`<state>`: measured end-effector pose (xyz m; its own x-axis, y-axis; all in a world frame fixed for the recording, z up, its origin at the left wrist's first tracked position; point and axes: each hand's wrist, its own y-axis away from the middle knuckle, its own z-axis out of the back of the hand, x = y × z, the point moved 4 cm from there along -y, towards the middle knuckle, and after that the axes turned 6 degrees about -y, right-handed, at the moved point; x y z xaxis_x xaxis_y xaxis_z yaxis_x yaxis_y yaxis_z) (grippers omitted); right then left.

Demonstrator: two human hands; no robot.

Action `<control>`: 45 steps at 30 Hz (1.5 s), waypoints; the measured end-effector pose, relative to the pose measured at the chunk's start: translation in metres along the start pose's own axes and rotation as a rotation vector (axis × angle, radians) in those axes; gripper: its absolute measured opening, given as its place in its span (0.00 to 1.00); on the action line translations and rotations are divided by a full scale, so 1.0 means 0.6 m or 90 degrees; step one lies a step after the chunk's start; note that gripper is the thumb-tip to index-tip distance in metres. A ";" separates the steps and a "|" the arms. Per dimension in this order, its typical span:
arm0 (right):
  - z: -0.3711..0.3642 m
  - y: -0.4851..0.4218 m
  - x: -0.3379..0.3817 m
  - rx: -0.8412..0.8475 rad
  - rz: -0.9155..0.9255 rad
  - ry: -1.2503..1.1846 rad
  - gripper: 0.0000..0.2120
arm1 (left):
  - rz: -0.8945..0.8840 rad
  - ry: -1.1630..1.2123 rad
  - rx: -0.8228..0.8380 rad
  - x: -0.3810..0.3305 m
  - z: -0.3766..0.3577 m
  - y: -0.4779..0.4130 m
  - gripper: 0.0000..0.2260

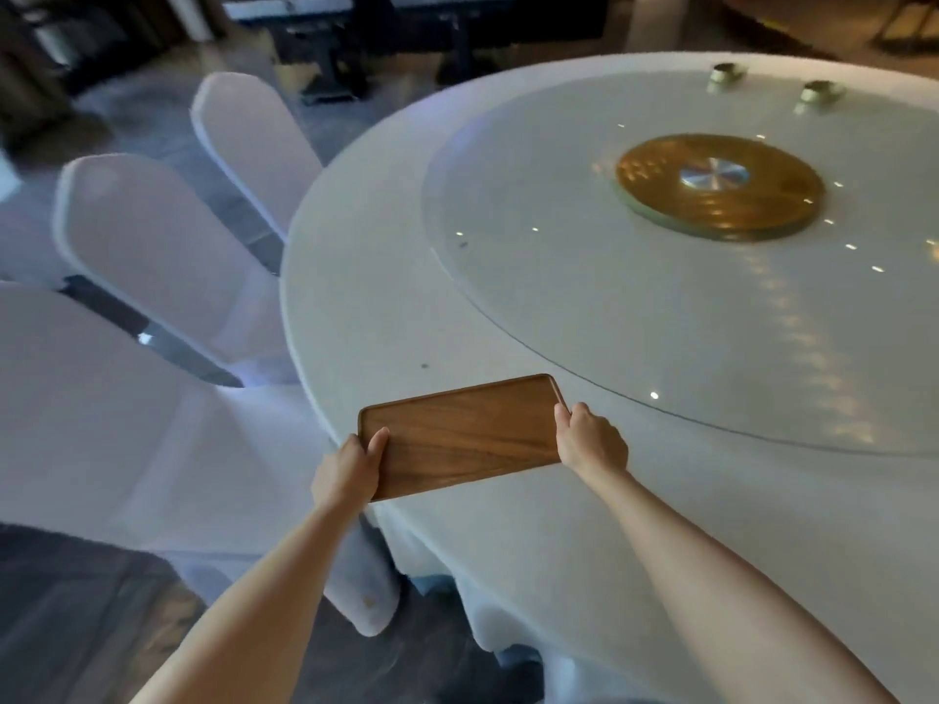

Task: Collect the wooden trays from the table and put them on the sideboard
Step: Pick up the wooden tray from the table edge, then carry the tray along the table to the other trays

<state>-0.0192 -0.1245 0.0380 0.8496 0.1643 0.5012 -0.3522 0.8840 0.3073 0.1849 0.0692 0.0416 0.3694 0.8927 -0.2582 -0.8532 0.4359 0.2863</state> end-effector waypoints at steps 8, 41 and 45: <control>-0.080 0.082 0.285 0.060 0.212 -0.024 0.23 | 0.128 0.053 -0.129 0.242 0.191 0.006 0.23; -0.789 0.709 1.287 0.290 0.625 -0.025 0.17 | 0.494 0.230 -0.399 1.426 0.621 0.020 0.18; -0.868 0.711 1.429 0.293 0.626 -0.028 0.18 | 0.497 0.209 -0.389 1.527 0.700 -0.078 0.18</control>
<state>0.7631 0.6216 0.1774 0.1040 0.6864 0.7197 -0.9919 0.1245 0.0247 0.7177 0.9149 0.1790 -0.4055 0.7860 -0.4667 -0.8861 -0.4634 -0.0106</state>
